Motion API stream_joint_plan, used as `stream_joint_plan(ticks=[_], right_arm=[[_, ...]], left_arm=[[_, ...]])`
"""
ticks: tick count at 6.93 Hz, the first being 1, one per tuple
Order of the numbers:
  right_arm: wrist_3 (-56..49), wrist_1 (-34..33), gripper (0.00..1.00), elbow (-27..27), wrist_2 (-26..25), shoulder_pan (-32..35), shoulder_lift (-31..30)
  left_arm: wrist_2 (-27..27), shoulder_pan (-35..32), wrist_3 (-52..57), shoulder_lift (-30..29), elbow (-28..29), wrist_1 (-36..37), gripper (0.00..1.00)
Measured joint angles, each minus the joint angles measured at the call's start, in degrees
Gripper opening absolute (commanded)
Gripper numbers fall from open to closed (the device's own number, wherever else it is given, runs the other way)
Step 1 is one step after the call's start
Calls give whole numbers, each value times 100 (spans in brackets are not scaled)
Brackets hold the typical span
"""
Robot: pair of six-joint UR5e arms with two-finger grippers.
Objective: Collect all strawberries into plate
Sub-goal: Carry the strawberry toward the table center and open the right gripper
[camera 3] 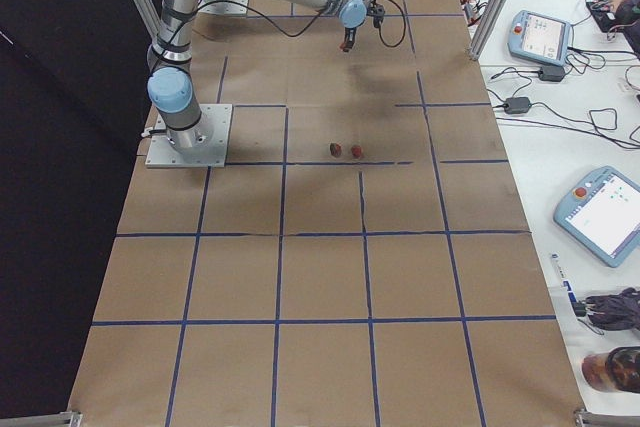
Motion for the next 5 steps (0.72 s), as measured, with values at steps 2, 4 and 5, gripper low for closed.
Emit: stream_joint_plan(ticks=[2, 4, 5], right_arm=[[306, -429, 57, -181, 31, 184, 549], [318, -513, 100, -223, -30, 124, 636], [302, -507, 100, -231, -54, 81, 573]], left_arm=[[-5, 0, 1, -26, 2, -1, 100], [-12, 0, -19, -94, 2, -1, 100], [-11, -2, -32, -115, 2, -3, 100]])
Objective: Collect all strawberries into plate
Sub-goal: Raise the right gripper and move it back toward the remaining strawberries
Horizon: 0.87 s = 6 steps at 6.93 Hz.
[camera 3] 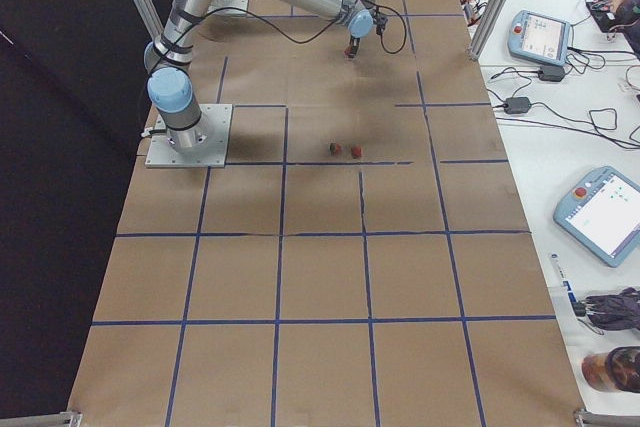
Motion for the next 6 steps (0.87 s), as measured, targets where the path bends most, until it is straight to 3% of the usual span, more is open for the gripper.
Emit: stream_joint_plan(ticks=[2, 6], right_arm=[[-39, 228, 100, 13, -1, -63, -367], [-1457, 2256, 100, 73, -251, -1173, -2070]], left_arm=[[4, -2, -48, 27, -1, 0, 100], [66, -7, -58, 95, 5, -11, 100]])
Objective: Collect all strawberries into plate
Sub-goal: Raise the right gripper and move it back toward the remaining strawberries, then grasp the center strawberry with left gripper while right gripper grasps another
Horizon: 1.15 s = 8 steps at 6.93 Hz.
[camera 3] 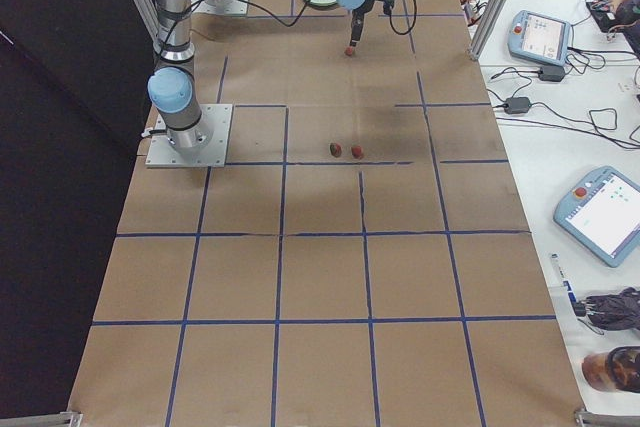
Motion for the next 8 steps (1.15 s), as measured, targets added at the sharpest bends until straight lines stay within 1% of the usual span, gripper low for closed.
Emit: stream_joint_plan(ticks=[2, 3, 4, 5, 6, 7, 8], right_arm=[[-824, 893, 100, 14, -163, -663, -724], [-1165, 1152, 100, 39, -178, -934, -947], [-1382, 1246, 100, 64, -188, -1082, -1047], [-1689, 1268, 100, 105, -200, -1226, -1074], [-2141, 1244, 100, 247, -220, -1525, -1094], [-2555, 1093, 100, 512, -281, -1976, -1143], [-2934, 705, 100, 877, -380, -2377, -1178]], left_arm=[[21, 7, 35, -90, 21, 63, 100], [5, 24, 50, -163, 4, 181, 100], [-25, 29, 28, -270, -42, 290, 100], [-76, 17, -22, -402, -127, 420, 100], [-217, -5, -172, -543, -203, 638, 100], [-378, -93, -412, -765, -240, 952, 100], [-450, -343, -725, -1094, -254, 1412, 100]])
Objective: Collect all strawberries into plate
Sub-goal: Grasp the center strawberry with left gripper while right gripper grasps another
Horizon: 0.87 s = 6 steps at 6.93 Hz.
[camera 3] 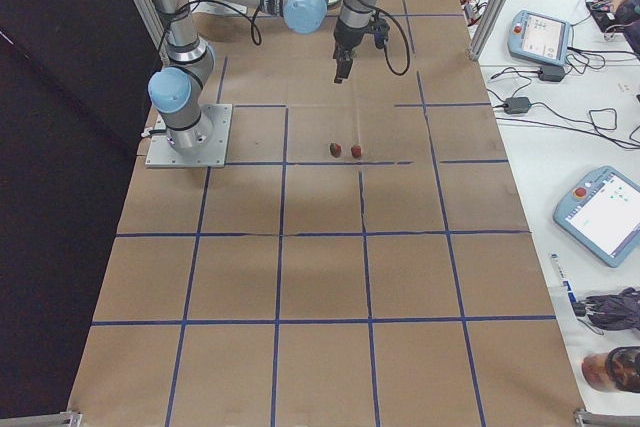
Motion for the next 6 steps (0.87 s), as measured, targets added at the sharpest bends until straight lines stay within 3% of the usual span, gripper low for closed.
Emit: stream_joint_plan(ticks=[3, 6], right_arm=[[-393, -1874, 100, 1306, -228, -375, 76], [-464, -3083, 100, 1714, -290, -545, 725]], left_arm=[[-84, -906, -1258, -971, -15, 1198, 100], [-226, -1336, -1673, -1820, -26, 2570, 98]])
